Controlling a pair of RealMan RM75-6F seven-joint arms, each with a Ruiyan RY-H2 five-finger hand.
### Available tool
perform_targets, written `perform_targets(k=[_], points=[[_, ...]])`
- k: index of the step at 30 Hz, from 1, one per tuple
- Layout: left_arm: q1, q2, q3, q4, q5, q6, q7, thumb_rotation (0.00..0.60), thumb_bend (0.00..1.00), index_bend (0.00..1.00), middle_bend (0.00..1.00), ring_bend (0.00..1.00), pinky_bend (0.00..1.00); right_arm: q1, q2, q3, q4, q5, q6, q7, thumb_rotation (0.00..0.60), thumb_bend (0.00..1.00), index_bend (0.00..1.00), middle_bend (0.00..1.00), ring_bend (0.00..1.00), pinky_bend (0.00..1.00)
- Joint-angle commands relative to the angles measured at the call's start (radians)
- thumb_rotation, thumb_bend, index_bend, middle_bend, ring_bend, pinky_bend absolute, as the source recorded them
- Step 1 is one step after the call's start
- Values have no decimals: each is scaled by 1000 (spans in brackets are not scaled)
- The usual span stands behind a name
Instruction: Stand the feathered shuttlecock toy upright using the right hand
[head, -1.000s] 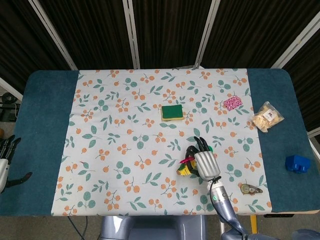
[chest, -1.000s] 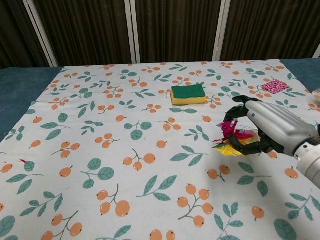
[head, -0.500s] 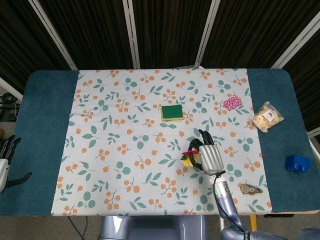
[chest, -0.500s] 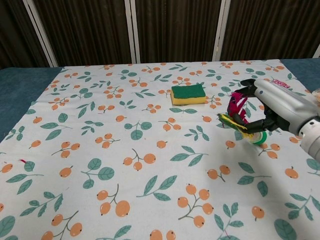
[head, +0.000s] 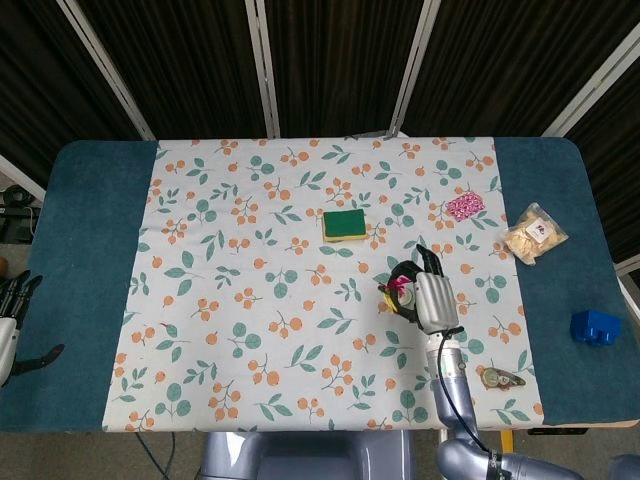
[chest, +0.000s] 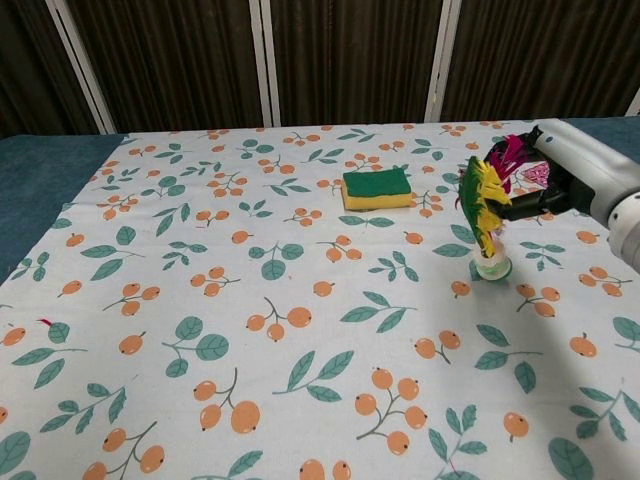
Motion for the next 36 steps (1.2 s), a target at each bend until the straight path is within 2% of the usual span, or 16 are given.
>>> perform_targets(k=[1,13,24,31,34,36], points=[[0,0,0,1,1,1,1,558,198,0,0,0,0,6,7,42,-36,65,10,-26,600,489,611,373,7,0],[0,-1,0,2,1,1,1,559,198,0,0,0,0,15,20,66,-62,149,36,-52,600,489,612,374,7,0],[0,-1,2,2,2,0,0,556,198,0,0,0,0,13,19,91,-87,275,60,-69,600,488,612,375,7,0],[0,-1,2,2,3,2,2,560,196,0,0,0,0,15,10,100,-65,291,98,-72,600,489,609,375,7,0],[0,-1,2,3,3,2,3,559,198,0,0,0,0,13,10,103,-60,297,115,-71,600,488,584,363,7,0],[0,-1,2,3,4,2,3,557,199,0,0,0,0,10,12,100,-61,296,124,-71,600,488,531,331,4,0]])
